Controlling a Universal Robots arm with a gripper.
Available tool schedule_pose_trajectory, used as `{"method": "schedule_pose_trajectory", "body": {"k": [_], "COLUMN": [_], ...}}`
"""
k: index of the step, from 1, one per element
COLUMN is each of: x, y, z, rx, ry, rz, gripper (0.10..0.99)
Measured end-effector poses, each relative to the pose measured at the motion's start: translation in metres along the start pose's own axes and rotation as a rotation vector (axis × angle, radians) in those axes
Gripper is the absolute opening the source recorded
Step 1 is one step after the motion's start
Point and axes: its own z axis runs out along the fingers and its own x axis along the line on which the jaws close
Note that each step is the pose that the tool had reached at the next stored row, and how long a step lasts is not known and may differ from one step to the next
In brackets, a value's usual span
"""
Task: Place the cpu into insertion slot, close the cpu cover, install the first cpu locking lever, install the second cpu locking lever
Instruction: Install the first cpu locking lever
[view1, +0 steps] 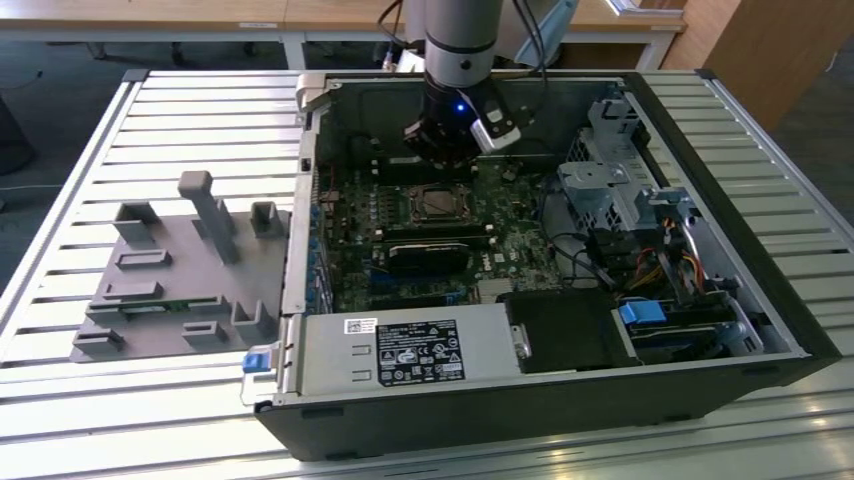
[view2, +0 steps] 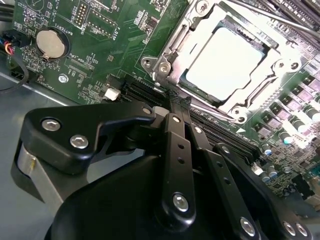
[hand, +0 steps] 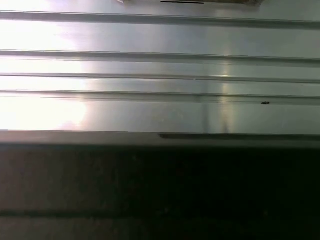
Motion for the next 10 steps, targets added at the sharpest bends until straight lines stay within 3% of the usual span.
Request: {"method": "schedule_pose_trajectory", "body": {"k": [10], "x": [-0.0009], "y": [-0.0001], "z": [0.0041], "rx": [0.003], "ry": [0.0003], "rz": [0.000], "gripper": [0.118]}}
